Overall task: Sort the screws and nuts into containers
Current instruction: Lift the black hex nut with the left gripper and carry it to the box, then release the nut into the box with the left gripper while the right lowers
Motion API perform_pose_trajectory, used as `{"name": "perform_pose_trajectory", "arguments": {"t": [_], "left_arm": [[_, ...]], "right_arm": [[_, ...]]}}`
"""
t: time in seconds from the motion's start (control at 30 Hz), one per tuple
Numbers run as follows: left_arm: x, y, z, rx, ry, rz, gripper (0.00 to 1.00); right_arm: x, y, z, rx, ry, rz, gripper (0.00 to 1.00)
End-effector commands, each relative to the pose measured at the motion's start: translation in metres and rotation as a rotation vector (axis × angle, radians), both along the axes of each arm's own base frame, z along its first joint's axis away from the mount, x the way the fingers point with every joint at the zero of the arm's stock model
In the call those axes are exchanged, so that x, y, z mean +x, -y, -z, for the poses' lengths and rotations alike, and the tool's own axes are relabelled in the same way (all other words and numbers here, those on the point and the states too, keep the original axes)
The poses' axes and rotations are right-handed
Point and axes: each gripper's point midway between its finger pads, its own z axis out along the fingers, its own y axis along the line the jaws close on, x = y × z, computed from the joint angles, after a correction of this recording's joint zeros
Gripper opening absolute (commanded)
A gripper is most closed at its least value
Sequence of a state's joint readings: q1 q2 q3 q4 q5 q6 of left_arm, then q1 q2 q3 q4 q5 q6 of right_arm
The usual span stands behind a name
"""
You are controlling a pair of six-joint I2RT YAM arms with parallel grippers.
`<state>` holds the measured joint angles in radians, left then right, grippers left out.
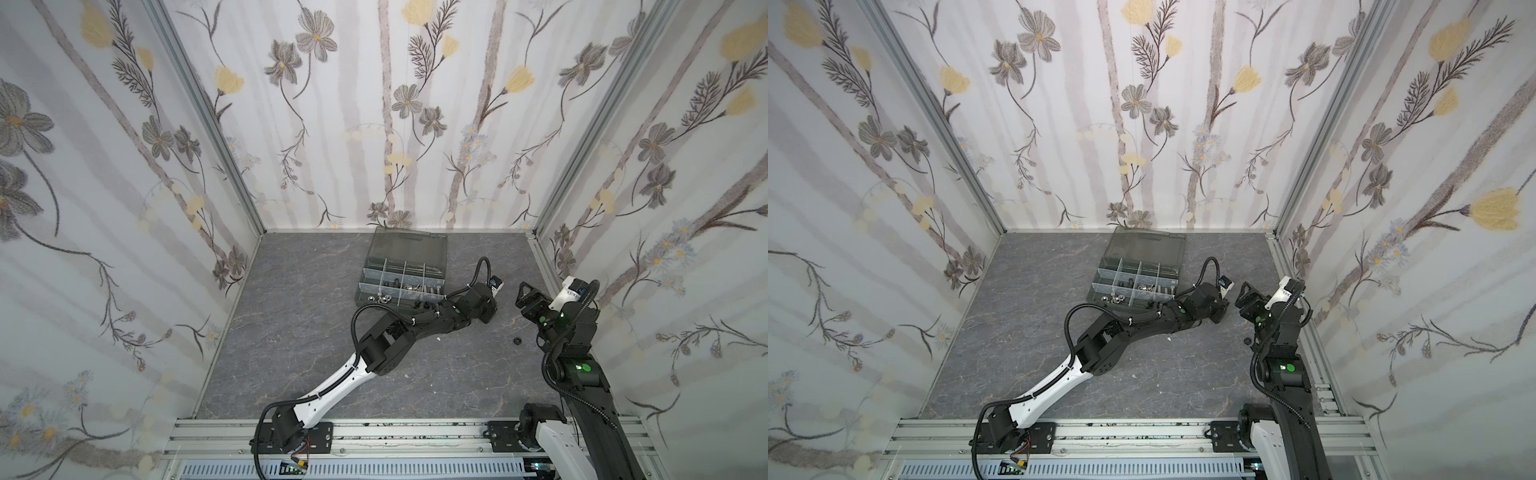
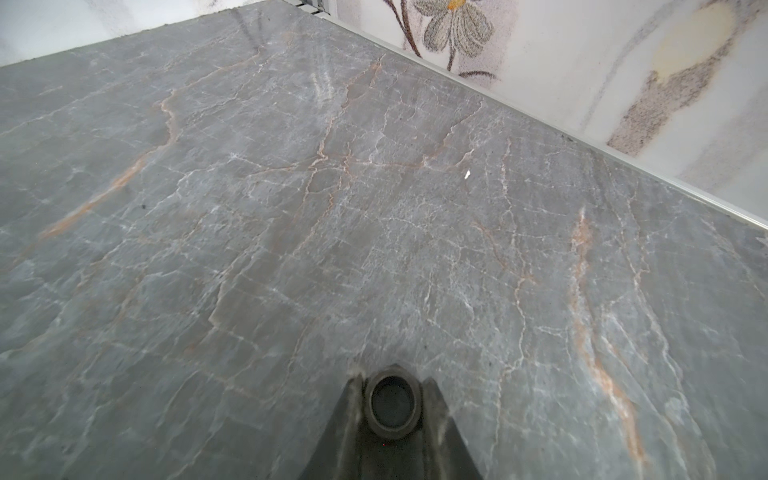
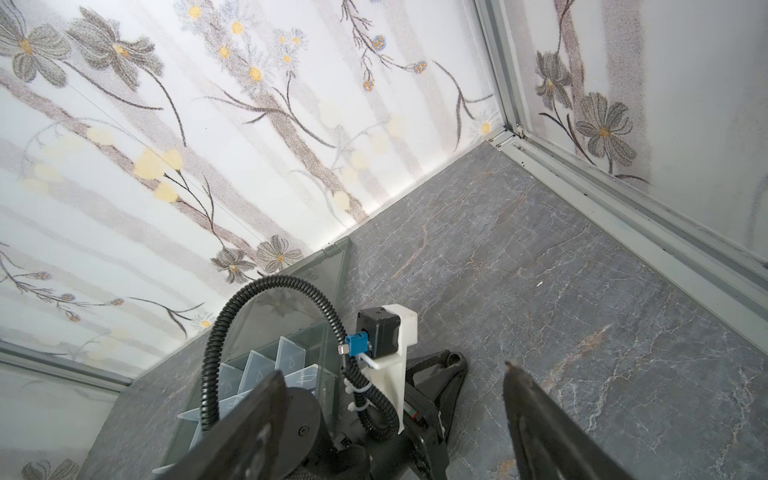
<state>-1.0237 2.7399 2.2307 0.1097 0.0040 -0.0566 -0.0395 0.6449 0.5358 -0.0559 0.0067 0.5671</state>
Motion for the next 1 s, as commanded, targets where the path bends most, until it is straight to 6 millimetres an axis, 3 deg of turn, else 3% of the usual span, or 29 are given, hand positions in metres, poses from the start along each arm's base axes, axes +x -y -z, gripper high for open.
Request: {"name": "perform_pose_trajectory", "arguments": {"t": [0.0,0.23,0.4,0.7,0.9,0.97], "left_arm": [[-0.001,-0.002,-0.036,-0.052,0.02,-0.005,0.22],[-0.009,-0.022,-0.075,-0.084,0.025,-0.024,0.2],[-0.014,-0.053,-0.101,-0.109,0.027,-0.065,0.19],[-0.016,-0.126,-0.112,-0.102,0.004,-0.18,0.18],[-0.015,-0.167,-0.112,-0.126,-0.043,-0.248,0.18],[-0.02,-0.181,-0.1,-0.106,-0.065,-0.263,0.18]], "right_arm": [[-0.001,-0.001,-0.009,0.003,0.024,-0.005,0.82],[-0.002,-0.003,-0.003,0.016,0.015,-0.014,0.82],[0.003,-0.012,0.001,0.035,0.008,-0.066,0.83],[0.011,-0.026,0.011,0.073,-0.007,-0.142,0.83],[0.015,-0.033,0.024,0.092,-0.04,-0.177,0.83],[0.017,-0.035,0.03,0.103,-0.058,-0.189,0.84]]}}
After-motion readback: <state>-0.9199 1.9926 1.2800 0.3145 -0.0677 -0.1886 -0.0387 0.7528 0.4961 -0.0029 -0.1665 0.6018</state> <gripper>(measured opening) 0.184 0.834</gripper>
